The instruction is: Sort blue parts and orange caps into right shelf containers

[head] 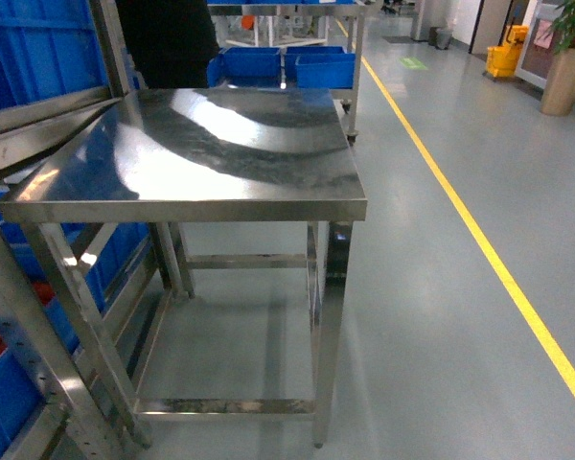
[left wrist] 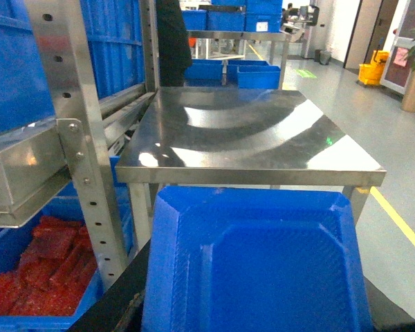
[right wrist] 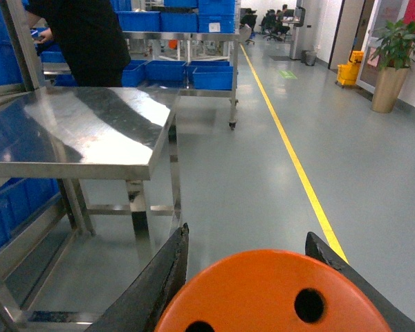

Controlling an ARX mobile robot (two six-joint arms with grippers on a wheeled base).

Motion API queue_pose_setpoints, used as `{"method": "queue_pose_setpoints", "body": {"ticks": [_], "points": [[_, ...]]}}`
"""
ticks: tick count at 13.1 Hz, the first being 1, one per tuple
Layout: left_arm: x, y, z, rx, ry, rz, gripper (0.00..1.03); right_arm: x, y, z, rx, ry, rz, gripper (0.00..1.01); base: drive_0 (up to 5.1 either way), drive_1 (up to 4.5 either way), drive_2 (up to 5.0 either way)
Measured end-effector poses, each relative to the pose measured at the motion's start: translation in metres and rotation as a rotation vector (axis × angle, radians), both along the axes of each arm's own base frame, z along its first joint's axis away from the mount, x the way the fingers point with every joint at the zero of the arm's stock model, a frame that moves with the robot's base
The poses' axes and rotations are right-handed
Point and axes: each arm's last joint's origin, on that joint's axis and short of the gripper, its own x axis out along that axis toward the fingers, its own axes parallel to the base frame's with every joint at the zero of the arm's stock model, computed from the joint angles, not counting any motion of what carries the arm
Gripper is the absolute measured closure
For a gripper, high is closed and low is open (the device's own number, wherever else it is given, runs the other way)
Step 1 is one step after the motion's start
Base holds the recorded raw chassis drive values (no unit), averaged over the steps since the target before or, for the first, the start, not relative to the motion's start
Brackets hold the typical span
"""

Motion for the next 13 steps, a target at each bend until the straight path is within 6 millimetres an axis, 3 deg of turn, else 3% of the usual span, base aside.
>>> {"method": "queue_pose_setpoints", "body": {"ticks": [13], "points": [[0.0000,0.0000,0.0001,0.000,-0.001,0.001,0.59,0.0000,0.0000,0.0001,0.000,-0.001,0.001,0.58,-4.9,2.45,2.4]]}}
